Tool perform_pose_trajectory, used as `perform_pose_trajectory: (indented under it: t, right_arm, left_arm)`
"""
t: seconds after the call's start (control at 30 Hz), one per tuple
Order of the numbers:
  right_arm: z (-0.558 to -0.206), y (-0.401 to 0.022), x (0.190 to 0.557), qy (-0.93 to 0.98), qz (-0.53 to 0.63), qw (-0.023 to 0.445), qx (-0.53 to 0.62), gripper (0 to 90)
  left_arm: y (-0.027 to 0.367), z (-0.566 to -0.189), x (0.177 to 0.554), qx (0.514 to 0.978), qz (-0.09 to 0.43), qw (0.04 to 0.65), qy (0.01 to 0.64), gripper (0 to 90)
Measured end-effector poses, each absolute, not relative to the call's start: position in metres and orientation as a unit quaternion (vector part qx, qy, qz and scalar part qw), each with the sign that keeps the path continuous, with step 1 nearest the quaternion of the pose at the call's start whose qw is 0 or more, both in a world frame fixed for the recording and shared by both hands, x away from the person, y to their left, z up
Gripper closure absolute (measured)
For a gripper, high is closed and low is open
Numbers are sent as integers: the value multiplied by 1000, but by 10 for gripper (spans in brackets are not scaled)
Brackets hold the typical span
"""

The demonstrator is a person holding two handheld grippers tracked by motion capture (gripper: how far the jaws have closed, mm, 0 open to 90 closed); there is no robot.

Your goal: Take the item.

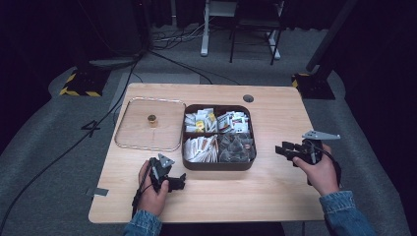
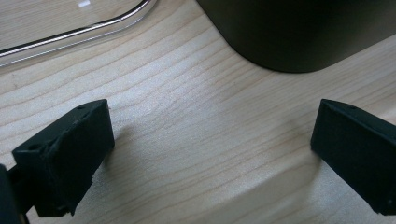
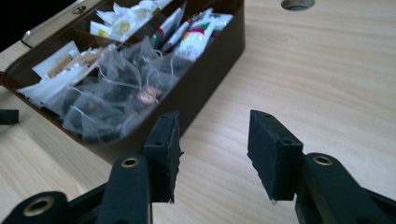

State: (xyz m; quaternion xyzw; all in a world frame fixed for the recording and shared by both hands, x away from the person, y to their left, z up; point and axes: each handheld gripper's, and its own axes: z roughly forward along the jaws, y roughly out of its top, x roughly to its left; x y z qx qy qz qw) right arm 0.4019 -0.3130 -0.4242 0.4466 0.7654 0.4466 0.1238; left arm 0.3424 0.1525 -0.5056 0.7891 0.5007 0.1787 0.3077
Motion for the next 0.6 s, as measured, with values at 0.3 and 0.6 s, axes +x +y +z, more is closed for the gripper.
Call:
perform_pose_trajectory:
  t: [0.3, 0.6]
  right_arm:
    - [-400, -289, 432, 773, 452, 119, 430, 544]
    - [-386, -271, 453, 779, 446, 126, 423, 560]
  left_arm:
    - [152, -506, 342, 787, 181, 307, 504, 0]
    - [152, -505, 343, 787, 181, 306, 504, 0]
